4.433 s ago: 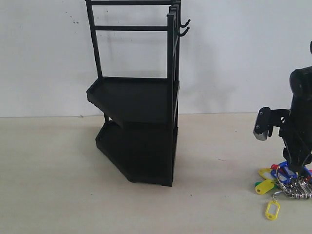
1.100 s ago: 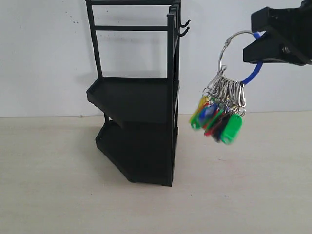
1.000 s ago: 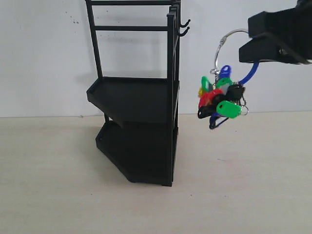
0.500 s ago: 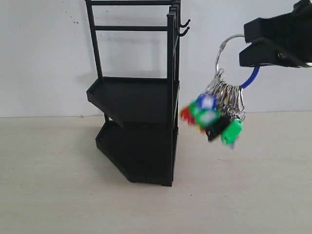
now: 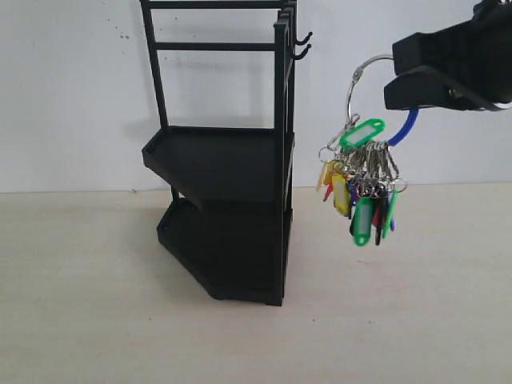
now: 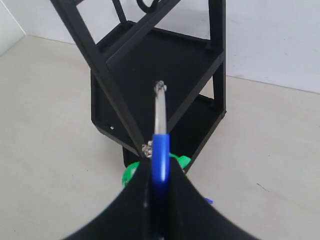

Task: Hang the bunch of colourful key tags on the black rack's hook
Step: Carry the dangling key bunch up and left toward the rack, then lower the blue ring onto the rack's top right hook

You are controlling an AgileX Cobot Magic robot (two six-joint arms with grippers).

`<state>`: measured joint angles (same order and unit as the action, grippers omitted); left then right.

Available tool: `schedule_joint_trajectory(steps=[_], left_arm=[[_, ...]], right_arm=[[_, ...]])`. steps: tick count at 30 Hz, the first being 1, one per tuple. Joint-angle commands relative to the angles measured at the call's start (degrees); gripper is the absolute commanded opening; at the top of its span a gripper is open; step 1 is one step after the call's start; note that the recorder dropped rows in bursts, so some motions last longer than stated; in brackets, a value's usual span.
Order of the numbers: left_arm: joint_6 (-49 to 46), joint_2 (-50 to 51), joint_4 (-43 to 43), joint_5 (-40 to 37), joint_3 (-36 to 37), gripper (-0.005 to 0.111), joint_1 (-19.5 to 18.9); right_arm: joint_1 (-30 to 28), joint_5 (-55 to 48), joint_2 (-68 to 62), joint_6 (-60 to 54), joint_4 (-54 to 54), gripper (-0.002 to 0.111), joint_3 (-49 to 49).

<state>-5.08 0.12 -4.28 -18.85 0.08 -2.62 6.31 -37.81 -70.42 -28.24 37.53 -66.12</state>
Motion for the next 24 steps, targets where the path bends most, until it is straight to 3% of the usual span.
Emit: schedule_joint_trajectory(steps=[1,13,19,24], left_arm=[[0.6,-0.12,-0.43,0.87,-0.08,0.004,-0.14],[0.6,-0.12,-0.43,0.87,-0.08,0.004,-0.14],[0.6,-0.12,-0.43,0.87,-0.08,0.004,-0.14],[0.6,-0.12,-0.43,0.87,-0.08,0.004,-0.14]], right_arm=[[0.17,2.73,0.54,-0.56,0.41,0.0,-0.58],[0.17,4.19,0.54,-3.6,-3.42,0.0,-0.58],[0.17,11.59,0.54,10.89,-16.36,0.0,-0.58],[4.01,16.1,0.54,25.3,-31.0,0.0,-0.58]])
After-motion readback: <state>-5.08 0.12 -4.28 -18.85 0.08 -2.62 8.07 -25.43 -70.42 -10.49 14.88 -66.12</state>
